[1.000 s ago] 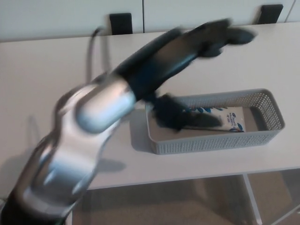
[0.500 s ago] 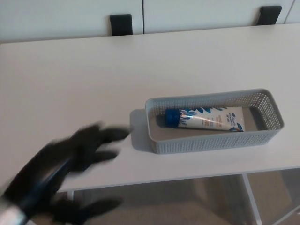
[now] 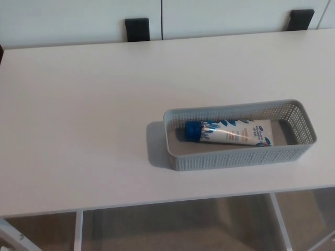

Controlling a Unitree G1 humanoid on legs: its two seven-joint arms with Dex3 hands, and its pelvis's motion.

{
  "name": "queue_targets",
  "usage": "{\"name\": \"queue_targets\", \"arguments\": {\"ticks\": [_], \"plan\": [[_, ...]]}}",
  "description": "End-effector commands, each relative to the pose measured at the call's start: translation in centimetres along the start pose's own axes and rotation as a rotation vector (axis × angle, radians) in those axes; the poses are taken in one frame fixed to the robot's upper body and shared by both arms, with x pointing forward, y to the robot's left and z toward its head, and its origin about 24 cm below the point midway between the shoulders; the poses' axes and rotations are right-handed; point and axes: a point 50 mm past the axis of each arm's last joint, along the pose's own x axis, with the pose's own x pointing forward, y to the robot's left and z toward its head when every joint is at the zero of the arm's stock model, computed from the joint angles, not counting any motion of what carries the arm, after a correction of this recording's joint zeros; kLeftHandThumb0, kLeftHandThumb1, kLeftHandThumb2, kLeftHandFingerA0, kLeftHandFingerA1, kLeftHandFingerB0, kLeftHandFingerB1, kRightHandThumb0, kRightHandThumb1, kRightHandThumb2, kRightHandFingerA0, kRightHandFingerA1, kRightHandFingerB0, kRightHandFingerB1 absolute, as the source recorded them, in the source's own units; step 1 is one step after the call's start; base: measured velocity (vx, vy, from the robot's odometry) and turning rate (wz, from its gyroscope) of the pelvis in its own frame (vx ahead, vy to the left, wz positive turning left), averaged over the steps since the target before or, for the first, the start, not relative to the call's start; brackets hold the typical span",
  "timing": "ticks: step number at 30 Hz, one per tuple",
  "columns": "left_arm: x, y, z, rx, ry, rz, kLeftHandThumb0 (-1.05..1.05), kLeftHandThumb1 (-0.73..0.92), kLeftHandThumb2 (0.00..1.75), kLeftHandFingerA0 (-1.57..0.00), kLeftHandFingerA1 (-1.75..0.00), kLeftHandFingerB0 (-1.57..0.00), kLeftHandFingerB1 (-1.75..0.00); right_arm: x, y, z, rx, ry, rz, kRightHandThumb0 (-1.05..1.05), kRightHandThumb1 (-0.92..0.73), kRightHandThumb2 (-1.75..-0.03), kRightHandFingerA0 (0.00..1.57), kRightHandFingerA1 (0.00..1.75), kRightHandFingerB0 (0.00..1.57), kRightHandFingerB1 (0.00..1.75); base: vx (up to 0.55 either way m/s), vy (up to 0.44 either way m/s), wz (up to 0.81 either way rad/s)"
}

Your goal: The robot walks towards a table in front, picks a shampoo with left hand and puts it in a small grey container

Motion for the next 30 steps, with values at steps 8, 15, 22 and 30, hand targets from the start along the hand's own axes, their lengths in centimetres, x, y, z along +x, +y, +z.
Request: {"name": "queue_targets", "arguments": {"ticks": [8,15,22,30], "plan": [[-6.0,0.0,1.2,0.31,-0.177,-0.429,-0.52,0.42,0.54,-0.44,-0.37,-0.42,-0.34,-0.3,-0.1,-1.6,0.002,0.042,0.007,-0.26,-0.71,-0.6,0.63,0.47,0.47,0.39,0.0,0.0,0.0],[-6.2,0.0,1.1,0.316,-0.186,-0.438,-0.52,0.42,0.54,-0.44,-0.37,-0.42,-0.34,-0.3,-0.1,-1.6,0.002,0.042,0.007,-0.26,-0.71,-0.6,0.63,0.47,0.47,0.39,0.0,0.0,0.0],[7.9,4.5,-14.0,0.363,0.707,-0.065,-0.4,0.58,0.57,-0.49,-0.44,-0.38,-0.37,-0.6,0.1,-2.5,-0.005,0.063,0.015,-0.26,-0.71,-0.6,0.61,0.47,0.46,0.39,0.0,0.0,0.0],[11.5,7.6,-11.2,-0.064,0.503,0.456,-0.47,0.48,0.83,-0.41,-0.63,-0.33,-0.52,-0.5,0.4,-2.3,0.003,0.055,0.022,-0.24,-0.71,-0.6,0.62,0.47,0.48,0.4,0.0,0.0,0.0]]}}
